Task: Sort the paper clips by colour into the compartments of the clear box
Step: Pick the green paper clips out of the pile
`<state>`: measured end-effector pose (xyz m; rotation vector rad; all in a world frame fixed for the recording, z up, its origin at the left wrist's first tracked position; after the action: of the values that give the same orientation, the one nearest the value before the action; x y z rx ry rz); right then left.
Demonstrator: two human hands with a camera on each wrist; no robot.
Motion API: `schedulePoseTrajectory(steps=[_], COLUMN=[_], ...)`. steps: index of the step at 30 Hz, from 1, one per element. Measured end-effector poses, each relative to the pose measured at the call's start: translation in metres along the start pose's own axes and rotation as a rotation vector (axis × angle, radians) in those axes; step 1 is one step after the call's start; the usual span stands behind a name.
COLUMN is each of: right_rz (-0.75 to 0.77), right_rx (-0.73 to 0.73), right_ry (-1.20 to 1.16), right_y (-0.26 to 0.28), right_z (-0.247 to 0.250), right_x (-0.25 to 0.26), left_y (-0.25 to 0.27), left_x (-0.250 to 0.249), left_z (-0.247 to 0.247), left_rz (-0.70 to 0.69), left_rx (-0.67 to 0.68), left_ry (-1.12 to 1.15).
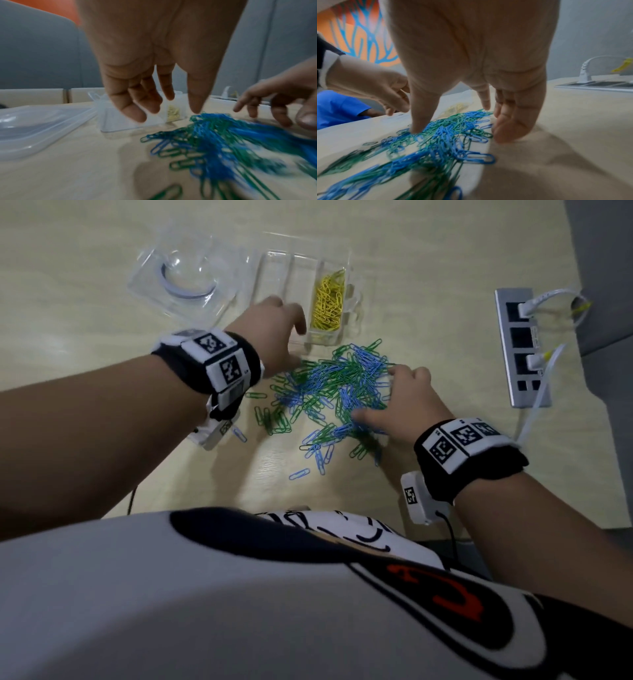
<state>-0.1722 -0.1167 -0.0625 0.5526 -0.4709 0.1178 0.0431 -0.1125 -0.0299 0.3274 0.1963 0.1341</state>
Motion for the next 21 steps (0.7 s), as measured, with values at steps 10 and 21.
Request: schedulePoseTrajectory(steps=[10, 21], right_rz=[0.116, 0.208], right_rx=[0.075, -0.092], right_ry=[0.088, 0.083], right_y=[-0.006, -0.039], right_z=[-0.027, -0.003], right_x=[0.031, 0.047], left_y=[0.036, -0.008], left_x=[-0.002, 0.027], left_z=[-0.070, 0.012], left_rz=[-0.020, 0.117], left_rx=[0.319, -0.098], left_ry=[-0.188, -0.136])
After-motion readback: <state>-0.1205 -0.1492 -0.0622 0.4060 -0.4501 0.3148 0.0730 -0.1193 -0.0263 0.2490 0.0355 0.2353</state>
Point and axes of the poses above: each hand's wrist, its own y-axis away from the middle knuckle, its own z-axis out of the back of the hand, x = y × z, the point moved 8 cm from there along -y, towards the middle knuckle, and after that the axes turned 8 degrees about -y, right-handed, at the moved point
